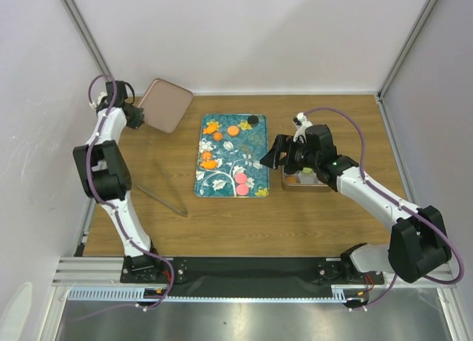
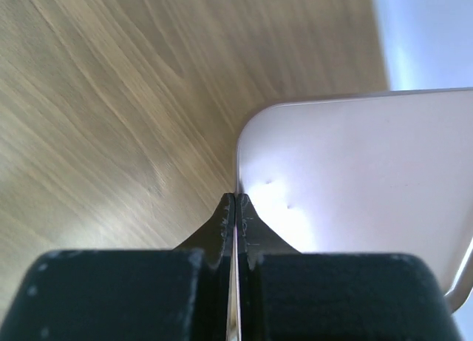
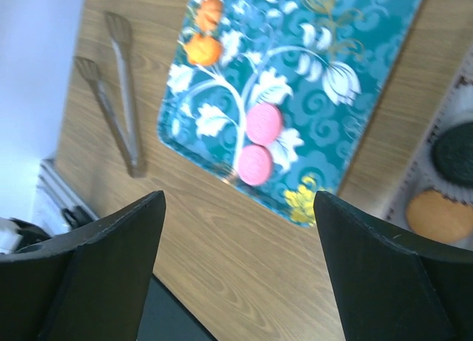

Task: Pack the cookies

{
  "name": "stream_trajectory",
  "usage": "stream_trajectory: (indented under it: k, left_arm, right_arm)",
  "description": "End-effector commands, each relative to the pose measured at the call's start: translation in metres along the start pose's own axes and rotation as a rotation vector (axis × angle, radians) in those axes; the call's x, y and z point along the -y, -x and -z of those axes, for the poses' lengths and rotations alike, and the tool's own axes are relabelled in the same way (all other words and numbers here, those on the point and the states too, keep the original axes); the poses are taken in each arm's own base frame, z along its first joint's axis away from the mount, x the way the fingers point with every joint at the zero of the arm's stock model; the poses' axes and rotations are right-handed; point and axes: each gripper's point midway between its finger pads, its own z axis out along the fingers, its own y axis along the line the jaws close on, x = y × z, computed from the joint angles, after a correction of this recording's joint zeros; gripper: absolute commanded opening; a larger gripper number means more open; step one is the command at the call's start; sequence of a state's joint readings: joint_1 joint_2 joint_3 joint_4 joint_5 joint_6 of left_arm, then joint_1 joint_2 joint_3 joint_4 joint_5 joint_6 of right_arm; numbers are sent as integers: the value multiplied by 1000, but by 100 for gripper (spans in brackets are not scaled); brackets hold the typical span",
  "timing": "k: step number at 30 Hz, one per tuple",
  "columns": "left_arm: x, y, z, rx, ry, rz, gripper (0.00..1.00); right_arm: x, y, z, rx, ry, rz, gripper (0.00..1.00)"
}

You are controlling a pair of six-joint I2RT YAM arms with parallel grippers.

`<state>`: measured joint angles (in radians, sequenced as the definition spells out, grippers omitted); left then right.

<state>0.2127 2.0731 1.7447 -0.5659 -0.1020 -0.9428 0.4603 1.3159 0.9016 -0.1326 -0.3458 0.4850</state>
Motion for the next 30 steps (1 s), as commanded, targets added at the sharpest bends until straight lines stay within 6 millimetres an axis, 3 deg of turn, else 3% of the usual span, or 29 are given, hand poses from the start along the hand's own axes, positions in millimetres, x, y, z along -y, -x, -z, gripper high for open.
stream_trajectory:
  k: [1, 4, 6, 8, 9, 10, 12, 13, 15, 17, 21, 24, 30]
  left_arm:
    - [28, 11, 40, 30, -146, 28, 0]
    - [21, -9, 55, 5, -178, 20, 0]
    - [27, -11, 74, 20, -228, 10, 0]
    - [27, -33, 82, -24, -261, -21, 0]
    - [32, -34, 99, -14, -297, -29, 0]
    - [28, -53, 99, -35, -307, -48, 0]
    - [31, -63, 118, -34, -354, -65, 0]
    - [26, -82, 121, -62, -355, -90, 0]
    - [30, -95, 137, -63, -398, -124, 0]
    - [30, -123, 145, -95, -419, -187, 0]
    - [31, -159, 173, -127, -486, -282, 0]
    - [29, -173, 188, -142, -518, -353, 0]
    - [30, -195, 216, -169, -591, -475, 0]
  right_arm:
    - [-32, 37, 0, 89, 113, -25, 89]
    - [-48, 55, -4, 149, 187, -56, 91]
    - [-55, 68, -10, 195, 230, -64, 93]
    - [-57, 74, -15, 219, 252, -94, 94]
    - [-63, 83, -15, 259, 283, -87, 95]
    - [-62, 83, -20, 263, 289, -110, 95]
    - [-69, 93, -21, 307, 327, -93, 96]
    - [-69, 97, -25, 311, 326, -92, 96]
    - [-69, 102, -29, 314, 316, -65, 96]
    - [-65, 111, -34, 304, 289, -47, 97]
    - [-53, 124, -38, 257, 264, 4, 97]
    - [-45, 131, -31, 227, 302, -3, 97]
    - [-53, 114, -21, 98, 360, 48, 96]
